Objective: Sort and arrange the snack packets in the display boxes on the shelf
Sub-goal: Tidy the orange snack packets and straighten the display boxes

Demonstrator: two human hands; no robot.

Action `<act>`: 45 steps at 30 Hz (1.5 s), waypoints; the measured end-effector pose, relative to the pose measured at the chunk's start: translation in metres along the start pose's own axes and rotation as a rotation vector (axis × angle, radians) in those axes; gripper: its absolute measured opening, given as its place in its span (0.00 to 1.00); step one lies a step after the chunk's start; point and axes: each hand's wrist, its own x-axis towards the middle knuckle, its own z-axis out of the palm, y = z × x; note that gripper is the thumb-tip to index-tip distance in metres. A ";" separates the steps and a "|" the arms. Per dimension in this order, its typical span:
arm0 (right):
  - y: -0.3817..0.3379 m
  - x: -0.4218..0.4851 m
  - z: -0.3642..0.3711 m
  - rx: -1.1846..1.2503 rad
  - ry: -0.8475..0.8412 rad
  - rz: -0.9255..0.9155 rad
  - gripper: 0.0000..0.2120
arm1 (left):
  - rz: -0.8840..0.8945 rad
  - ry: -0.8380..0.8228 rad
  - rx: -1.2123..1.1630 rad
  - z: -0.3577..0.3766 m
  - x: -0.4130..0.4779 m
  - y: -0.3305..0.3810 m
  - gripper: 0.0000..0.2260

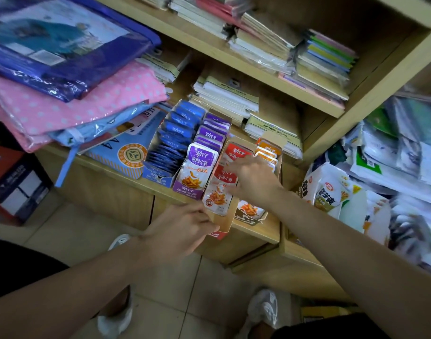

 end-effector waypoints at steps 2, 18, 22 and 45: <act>-0.008 -0.002 0.003 -0.028 -0.169 -0.094 0.18 | 0.002 -0.012 0.003 0.002 -0.001 -0.001 0.11; -0.020 -0.032 -0.001 -0.174 -0.415 -0.380 0.24 | -0.010 -0.053 -0.068 0.002 0.001 0.001 0.13; -0.014 -0.019 0.001 -0.267 -0.474 -0.308 0.25 | 0.011 -0.075 -0.076 -0.001 0.001 0.001 0.13; 0.027 -0.004 -0.019 -0.065 -0.010 -0.024 0.22 | -0.027 -0.526 0.302 -0.016 0.051 -0.011 0.26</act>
